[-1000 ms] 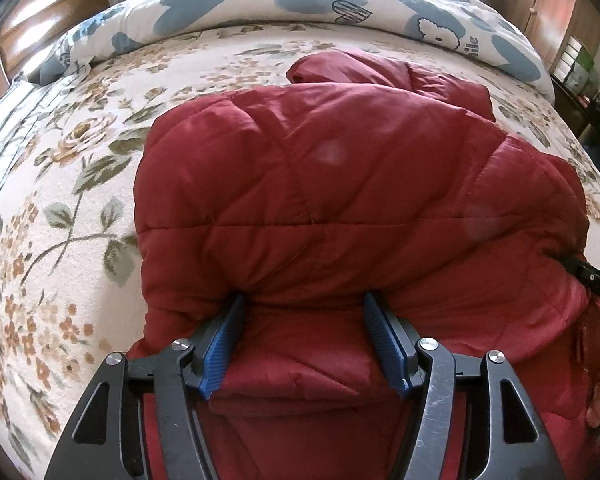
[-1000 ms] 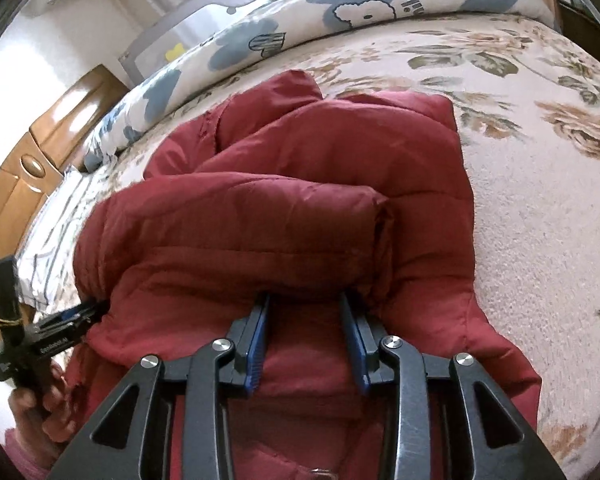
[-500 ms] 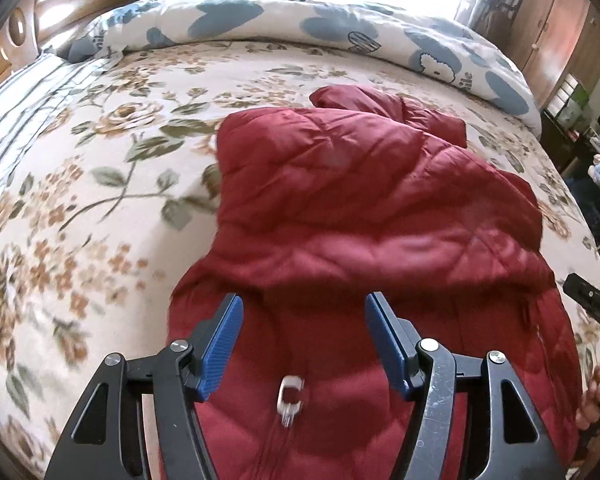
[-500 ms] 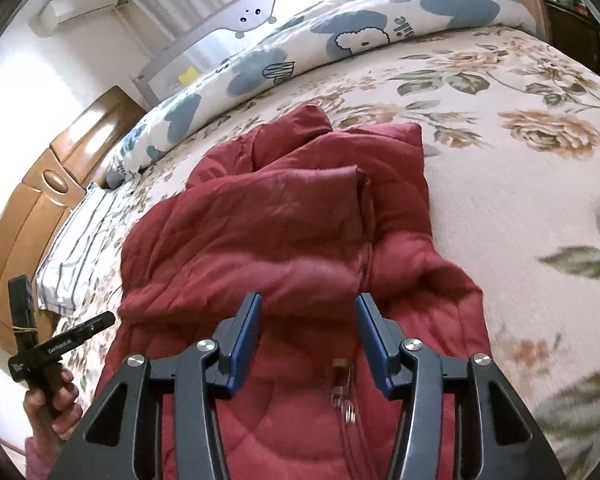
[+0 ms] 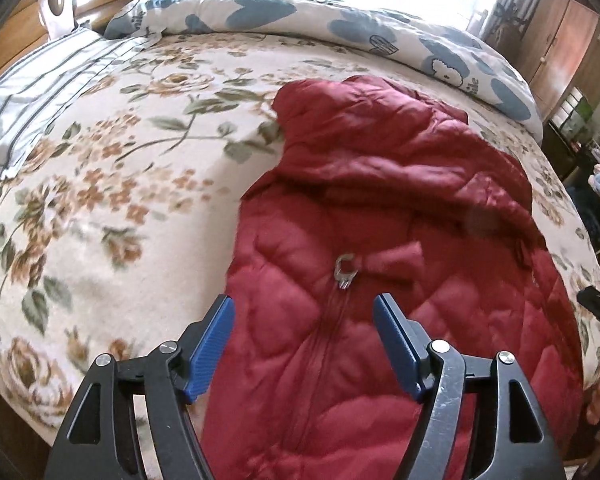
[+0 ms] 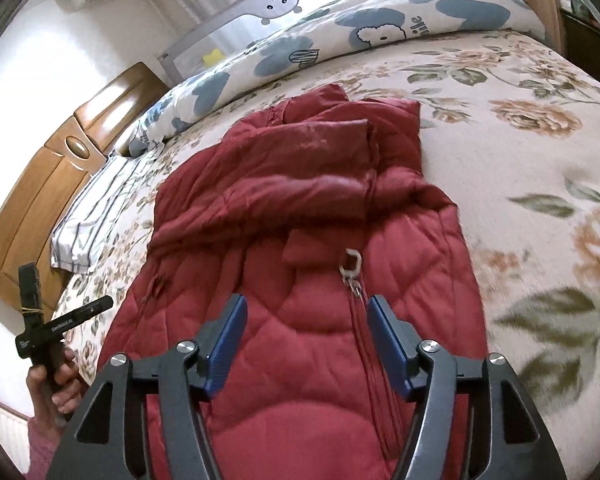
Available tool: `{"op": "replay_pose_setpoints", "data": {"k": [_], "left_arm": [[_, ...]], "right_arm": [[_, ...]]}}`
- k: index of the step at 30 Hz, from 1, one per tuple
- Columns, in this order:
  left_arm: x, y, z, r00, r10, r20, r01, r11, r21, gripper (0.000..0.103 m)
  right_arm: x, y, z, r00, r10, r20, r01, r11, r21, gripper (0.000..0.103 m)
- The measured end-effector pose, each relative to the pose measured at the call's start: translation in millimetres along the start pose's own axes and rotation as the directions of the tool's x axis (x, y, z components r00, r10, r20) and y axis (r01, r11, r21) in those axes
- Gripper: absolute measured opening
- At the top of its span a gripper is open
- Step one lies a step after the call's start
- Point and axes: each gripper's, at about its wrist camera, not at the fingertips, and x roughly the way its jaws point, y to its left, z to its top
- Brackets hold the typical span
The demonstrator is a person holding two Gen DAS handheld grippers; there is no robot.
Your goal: Fold large clothes
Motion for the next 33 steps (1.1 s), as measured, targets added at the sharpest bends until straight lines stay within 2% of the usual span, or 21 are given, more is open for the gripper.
{"op": "replay_pose_setpoints", "data": {"k": [13, 19, 27, 33], "left_arm": [[-16, 45, -51, 0.999, -0.018, -0.045, 0.014, 0.997, -0.075, 0.075], [-23, 55, -65, 0.998, -0.040, -0.053, 0.035, 0.995, -0.096, 0.079], [-22, 59, -88, 0.994, -0.047, -0.099, 0.039, 0.996, -0.084, 0.079], [-16, 58, -102, 0.981, -0.130, -0.142, 0.118, 0.989, -0.093, 0.079]], "right_arm": [[-43, -46, -50, 0.997, -0.080, -0.005, 0.081, 0.994, 0.069, 0.068], [-48, -65, -71, 0.994, -0.105, -0.041, 0.109, 0.990, 0.087, 0.070], [-43, -75, -104, 0.993, -0.046, -0.109, 0.058, 0.993, 0.106, 0.070], [-45, -73, -119, 0.992, -0.004, -0.125, 0.019, 0.993, 0.115, 0.070]]}}
